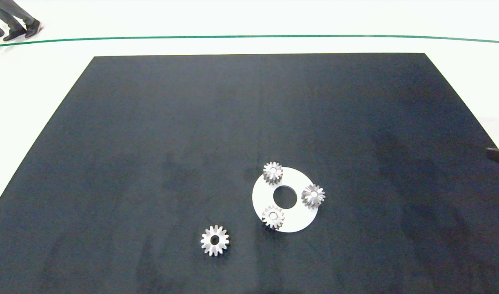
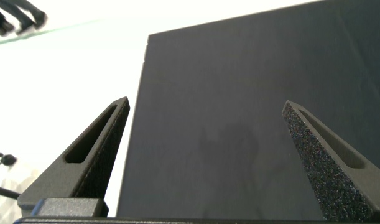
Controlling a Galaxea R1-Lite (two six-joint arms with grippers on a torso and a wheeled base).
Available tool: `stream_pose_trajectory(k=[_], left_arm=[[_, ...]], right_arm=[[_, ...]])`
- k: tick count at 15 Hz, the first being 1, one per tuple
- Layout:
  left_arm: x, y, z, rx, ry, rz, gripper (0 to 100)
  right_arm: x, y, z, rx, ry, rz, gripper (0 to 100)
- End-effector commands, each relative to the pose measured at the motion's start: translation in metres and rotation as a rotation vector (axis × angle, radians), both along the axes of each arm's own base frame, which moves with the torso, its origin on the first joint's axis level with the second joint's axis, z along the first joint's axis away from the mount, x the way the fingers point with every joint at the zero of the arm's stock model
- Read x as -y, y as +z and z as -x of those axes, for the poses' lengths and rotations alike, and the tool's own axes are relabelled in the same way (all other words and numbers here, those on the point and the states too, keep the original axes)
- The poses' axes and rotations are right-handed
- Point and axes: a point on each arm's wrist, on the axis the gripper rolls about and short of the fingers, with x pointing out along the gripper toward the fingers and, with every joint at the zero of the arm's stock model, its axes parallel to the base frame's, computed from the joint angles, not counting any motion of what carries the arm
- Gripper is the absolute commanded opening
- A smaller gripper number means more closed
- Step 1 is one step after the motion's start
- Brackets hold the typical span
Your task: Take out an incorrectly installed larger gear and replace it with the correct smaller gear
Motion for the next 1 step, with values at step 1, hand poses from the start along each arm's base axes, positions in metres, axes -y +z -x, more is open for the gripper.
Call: stream_pose_trajectory(k=[1], left_arm=[[-0.0146, -0.0442, 0.0560, 0.104, 0.109, 0.014, 100]], right_arm=[[0.0339, -0.0379, 0.0883, 0.234, -0.178, 0.015, 100]])
